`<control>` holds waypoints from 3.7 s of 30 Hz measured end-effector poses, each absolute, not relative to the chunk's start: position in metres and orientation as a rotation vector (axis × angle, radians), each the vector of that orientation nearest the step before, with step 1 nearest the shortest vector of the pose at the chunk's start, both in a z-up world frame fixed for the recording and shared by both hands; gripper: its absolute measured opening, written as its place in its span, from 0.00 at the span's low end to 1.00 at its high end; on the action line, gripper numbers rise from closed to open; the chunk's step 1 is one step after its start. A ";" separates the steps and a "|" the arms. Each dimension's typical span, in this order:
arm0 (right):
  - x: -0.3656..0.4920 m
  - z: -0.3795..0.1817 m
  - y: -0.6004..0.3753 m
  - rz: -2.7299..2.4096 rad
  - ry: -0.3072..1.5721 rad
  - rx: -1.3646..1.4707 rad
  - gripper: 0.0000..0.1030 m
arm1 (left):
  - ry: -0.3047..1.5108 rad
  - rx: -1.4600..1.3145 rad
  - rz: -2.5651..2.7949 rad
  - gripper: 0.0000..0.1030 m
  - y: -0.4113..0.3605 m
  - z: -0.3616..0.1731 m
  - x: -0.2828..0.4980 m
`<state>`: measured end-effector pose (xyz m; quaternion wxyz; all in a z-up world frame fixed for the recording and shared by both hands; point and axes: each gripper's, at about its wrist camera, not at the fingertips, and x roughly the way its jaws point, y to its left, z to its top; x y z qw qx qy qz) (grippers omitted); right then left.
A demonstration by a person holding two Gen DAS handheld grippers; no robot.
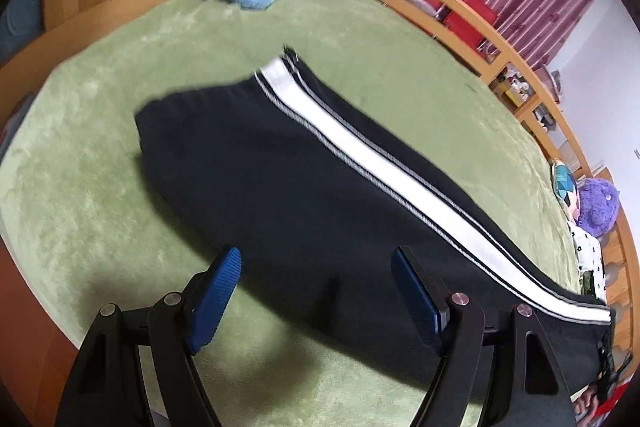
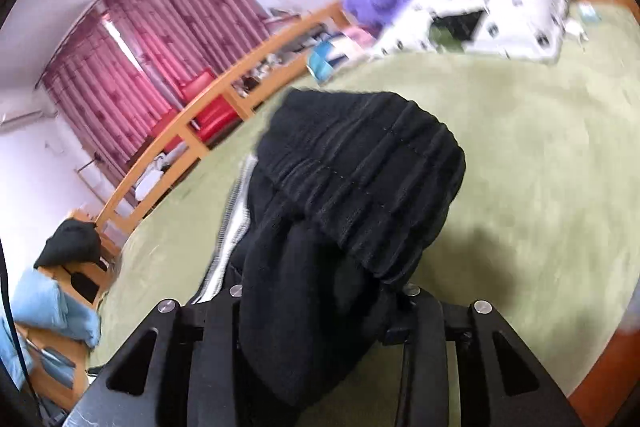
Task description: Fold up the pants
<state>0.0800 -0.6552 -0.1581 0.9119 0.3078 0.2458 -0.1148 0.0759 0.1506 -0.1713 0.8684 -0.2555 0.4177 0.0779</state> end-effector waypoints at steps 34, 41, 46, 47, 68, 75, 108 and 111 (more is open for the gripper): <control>0.073 -0.176 -0.444 -0.236 0.868 0.407 0.66 | 0.878 -0.847 0.132 0.47 0.297 -0.245 0.135; 0.082 -0.174 -0.388 -0.126 0.890 0.298 0.66 | 0.772 -0.896 0.130 0.63 0.306 -0.244 0.131; 0.084 -0.177 -0.376 -0.067 0.892 0.335 0.66 | 0.784 -0.875 0.171 0.38 0.303 -0.245 0.147; 0.084 -0.178 -0.374 -0.063 0.892 0.334 0.66 | 0.786 -0.871 0.162 0.29 0.304 -0.243 0.146; 0.032 -0.170 -0.420 -0.092 0.809 0.282 0.66 | 0.607 -0.274 -0.382 0.24 -0.038 -0.010 0.140; 0.015 -0.182 -0.445 -0.069 0.820 0.382 0.66 | 0.922 -0.277 -0.669 0.56 -0.145 -0.095 0.138; 0.085 -0.204 -0.348 0.201 0.845 0.443 0.21 | 0.968 -0.509 -0.279 0.66 0.091 -0.185 0.096; 0.081 -0.232 -0.343 0.193 0.957 0.439 0.32 | 0.995 -0.504 -0.294 0.66 0.087 -0.192 0.101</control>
